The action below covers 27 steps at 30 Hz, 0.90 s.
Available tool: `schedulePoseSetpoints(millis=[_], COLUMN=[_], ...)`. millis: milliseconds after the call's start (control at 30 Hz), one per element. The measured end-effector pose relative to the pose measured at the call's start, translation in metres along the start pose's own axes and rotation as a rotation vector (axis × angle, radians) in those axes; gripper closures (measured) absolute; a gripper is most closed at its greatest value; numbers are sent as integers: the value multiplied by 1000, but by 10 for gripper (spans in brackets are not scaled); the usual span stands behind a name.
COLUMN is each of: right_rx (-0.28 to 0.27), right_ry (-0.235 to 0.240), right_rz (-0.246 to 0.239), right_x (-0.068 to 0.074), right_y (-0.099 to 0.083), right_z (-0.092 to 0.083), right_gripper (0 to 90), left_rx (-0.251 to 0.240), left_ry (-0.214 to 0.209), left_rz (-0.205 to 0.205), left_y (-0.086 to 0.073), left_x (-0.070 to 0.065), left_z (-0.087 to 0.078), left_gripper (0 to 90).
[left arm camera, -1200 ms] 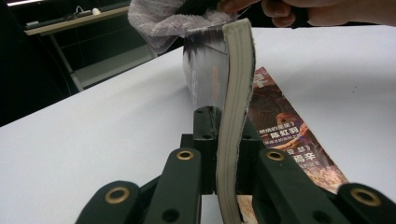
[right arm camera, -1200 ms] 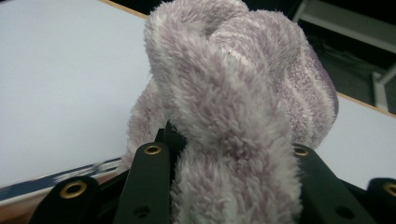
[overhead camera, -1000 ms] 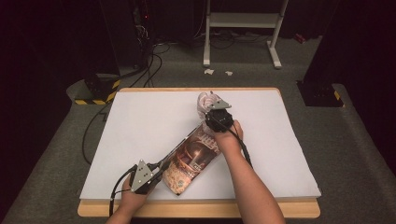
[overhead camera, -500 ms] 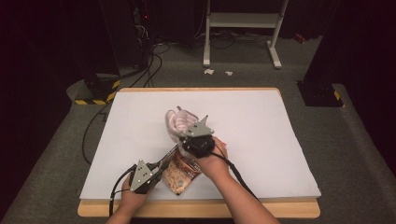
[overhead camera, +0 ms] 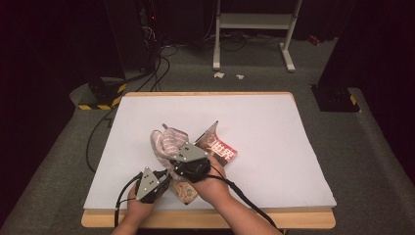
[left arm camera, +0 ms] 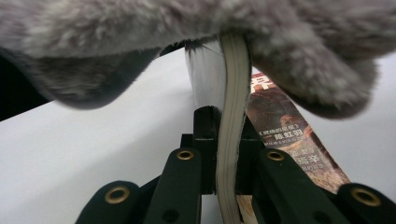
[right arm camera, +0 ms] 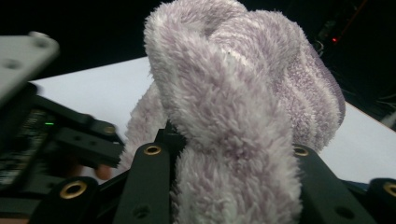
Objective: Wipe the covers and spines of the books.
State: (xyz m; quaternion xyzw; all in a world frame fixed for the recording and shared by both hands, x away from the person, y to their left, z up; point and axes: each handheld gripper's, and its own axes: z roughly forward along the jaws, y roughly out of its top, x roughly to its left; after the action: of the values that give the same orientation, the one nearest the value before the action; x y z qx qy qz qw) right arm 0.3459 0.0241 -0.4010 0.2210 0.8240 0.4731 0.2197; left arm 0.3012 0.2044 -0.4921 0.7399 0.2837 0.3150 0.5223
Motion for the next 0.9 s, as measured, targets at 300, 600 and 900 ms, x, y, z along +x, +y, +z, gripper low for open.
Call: schedulePoseSetpoints(millis=[300, 600, 900], right_rx=[73, 119, 194], right_ry=[-150, -264, -393], right_rz=[88, 145, 243], right_x=[-64, -108, -166], right_y=[-16, -29, -45], right_z=[17, 27, 42], right_gripper=[669, 668, 668], left_rx=[10, 5, 1], left_ry=[-2, -5, -10], left_rz=[21, 26, 26], left_y=[0, 0, -1], left_x=[-1, -2, 0], left_z=[1, 1, 1], left_gripper=[832, 833, 832])
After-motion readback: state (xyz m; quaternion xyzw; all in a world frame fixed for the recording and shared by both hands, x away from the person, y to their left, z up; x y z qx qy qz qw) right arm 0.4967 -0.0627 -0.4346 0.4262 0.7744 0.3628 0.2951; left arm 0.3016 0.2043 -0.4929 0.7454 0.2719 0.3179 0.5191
